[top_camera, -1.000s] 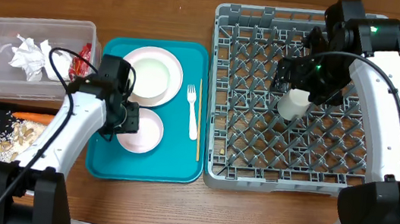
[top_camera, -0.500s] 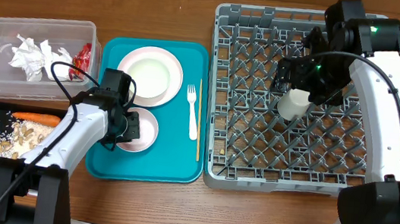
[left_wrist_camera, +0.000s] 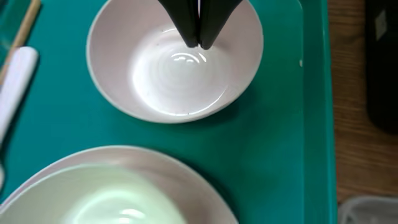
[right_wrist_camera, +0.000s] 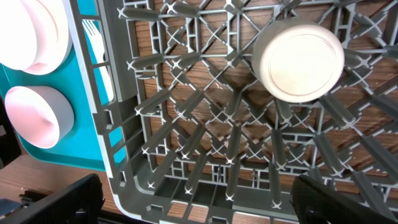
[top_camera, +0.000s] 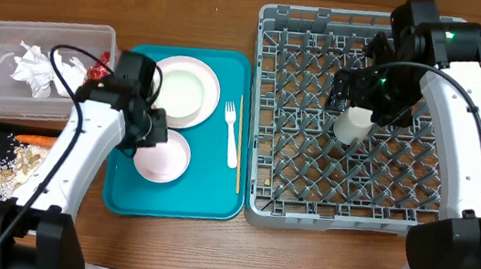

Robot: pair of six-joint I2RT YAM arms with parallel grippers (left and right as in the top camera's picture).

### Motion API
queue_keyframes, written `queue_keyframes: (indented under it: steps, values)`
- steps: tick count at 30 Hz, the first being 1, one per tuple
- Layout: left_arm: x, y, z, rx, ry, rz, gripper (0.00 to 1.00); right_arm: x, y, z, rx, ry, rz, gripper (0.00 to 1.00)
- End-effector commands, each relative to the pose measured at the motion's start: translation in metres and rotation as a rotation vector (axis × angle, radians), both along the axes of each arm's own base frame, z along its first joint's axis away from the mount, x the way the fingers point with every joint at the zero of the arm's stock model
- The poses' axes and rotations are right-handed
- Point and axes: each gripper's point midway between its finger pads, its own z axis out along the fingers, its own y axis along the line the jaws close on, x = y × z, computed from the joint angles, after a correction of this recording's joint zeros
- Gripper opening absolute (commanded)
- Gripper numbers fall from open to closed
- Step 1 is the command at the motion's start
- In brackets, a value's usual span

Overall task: Sort waste into correct bins and load items into the dishwasher
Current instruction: 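Move the left gripper to the small pink bowl and grip its rim, then lift the pink bowl toward the rack while the right gripper reaches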

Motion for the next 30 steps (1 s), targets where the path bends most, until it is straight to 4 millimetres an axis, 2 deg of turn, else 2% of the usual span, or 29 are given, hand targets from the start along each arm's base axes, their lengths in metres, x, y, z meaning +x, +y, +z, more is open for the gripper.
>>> queue_keyframes:
  steps: [1,4,7,12,17,22,28,30]
  values:
    - [0.002,0.013,0.015,0.045,0.004,0.011,0.15,-0.002,-0.003,0.003,-0.009,-0.008,0.001,1.0]
    - [-0.009,0.031,0.011,0.117,0.052,0.039,0.37,-0.002,-0.006,0.002,-0.028,-0.006,-0.001,1.0]
    - [-0.014,0.034,0.004,0.114,0.067,0.04,0.52,-0.002,-0.006,0.002,-0.029,-0.007,-0.001,1.0]
    - [-0.019,0.036,-0.012,0.119,0.077,0.005,0.65,-0.002,-0.006,0.002,-0.029,-0.007,-0.001,1.0]
    - [-0.023,0.025,-0.028,0.053,0.076,-0.014,0.66,-0.002,-0.006,0.002,-0.029,-0.007,-0.001,1.0]
    - [-0.031,0.024,-0.044,0.048,0.085,-0.014,0.64,-0.002,-0.006,0.002,-0.029,-0.006,-0.001,1.0]
    - [-0.038,0.024,-0.068,0.043,0.073,-0.013,0.53,-0.002,-0.006,0.002,-0.029,-0.007,-0.001,1.0]
    - [-0.038,0.024,-0.069,0.043,0.07,-0.013,0.44,-0.002,-0.006,0.002,-0.029,-0.007,-0.001,1.0]
